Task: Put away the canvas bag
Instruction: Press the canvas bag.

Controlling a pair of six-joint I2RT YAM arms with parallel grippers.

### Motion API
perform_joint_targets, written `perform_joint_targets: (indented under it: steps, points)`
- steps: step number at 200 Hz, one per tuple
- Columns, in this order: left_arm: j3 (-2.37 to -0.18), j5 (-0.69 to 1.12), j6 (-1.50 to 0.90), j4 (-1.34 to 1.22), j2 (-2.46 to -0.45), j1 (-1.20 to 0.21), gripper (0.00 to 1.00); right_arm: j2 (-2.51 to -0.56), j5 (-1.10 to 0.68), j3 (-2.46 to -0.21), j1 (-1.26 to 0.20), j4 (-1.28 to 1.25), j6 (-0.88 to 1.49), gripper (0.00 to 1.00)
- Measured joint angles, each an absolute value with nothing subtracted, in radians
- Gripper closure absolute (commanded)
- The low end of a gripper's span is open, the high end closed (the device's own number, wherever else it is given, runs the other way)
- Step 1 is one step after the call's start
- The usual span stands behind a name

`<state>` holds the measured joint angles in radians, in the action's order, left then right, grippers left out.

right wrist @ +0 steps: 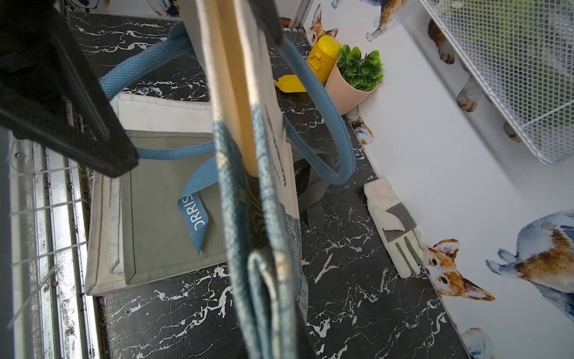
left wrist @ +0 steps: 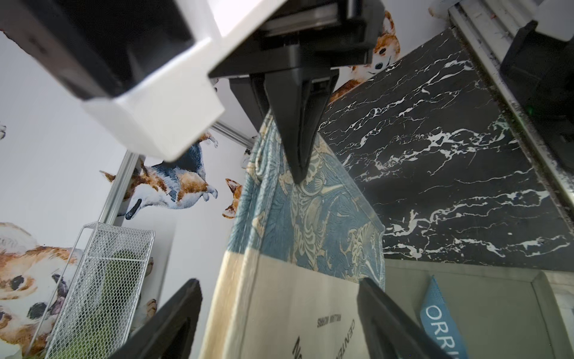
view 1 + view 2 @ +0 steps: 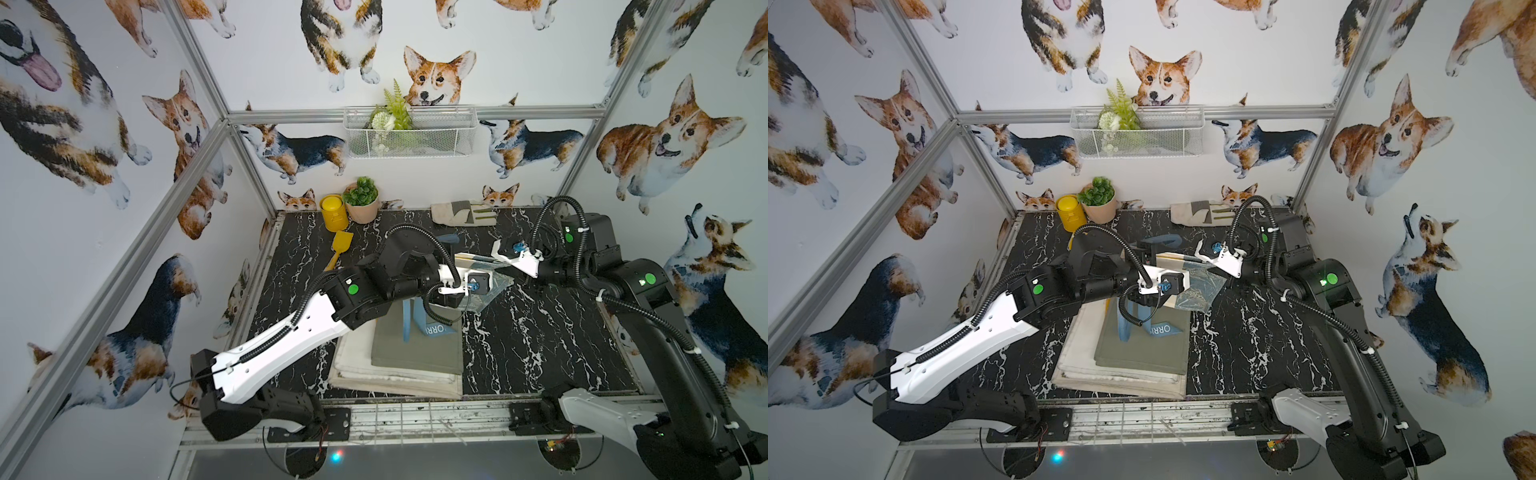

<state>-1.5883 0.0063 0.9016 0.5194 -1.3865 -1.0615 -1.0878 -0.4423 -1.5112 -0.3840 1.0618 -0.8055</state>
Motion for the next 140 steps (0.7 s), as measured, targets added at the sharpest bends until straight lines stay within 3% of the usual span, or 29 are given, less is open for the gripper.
perform_joint_targets:
  steps: [23, 45, 69, 75, 88, 100, 128, 140]
  points:
    - [-1.594, -0.031, 0.910, 0.508, -1.408, -1.063, 0.19, -1.082, -0.444, -1.495, -0.384, 1.054, -0.816, 1.00]
    - [-1.604, -0.038, 0.910, 0.498, -1.430, -1.066, 0.42, -1.057, -0.446, -1.459, -0.384, 1.037, -0.826, 1.00]
    - [-1.608, -0.035, 0.916, 0.499, -1.448, -1.066, 0.58, -1.041, -0.444, -1.448, -0.384, 1.031, -0.828, 1.00]
    - [-1.604, -0.033, 0.917, 0.496, -1.448, -1.065, 0.65, -1.041, -0.444, -1.448, -0.384, 1.031, -0.828, 1.00]
    - [-1.597, -0.027, 0.916, 0.492, -1.447, -1.060, 0.99, -1.043, -0.437, -1.448, -0.384, 1.034, -0.828, 1.00]
    - [-1.590, -0.004, 0.912, 0.492, -1.445, -1.052, 1.00, -1.044, -0.425, -1.448, -0.384, 1.036, -0.828, 0.92]
    - [-1.534, 0.033, 0.890, 0.460, -1.401, -1.028, 1.00, -1.036, -0.455, -1.449, -0.380, 1.015, -0.785, 0.57]
    - [-1.486, 0.059, 0.872, 0.426, -1.362, -1.008, 1.00, -1.020, -0.489, -1.435, -0.370, 0.991, -0.779, 0.49]
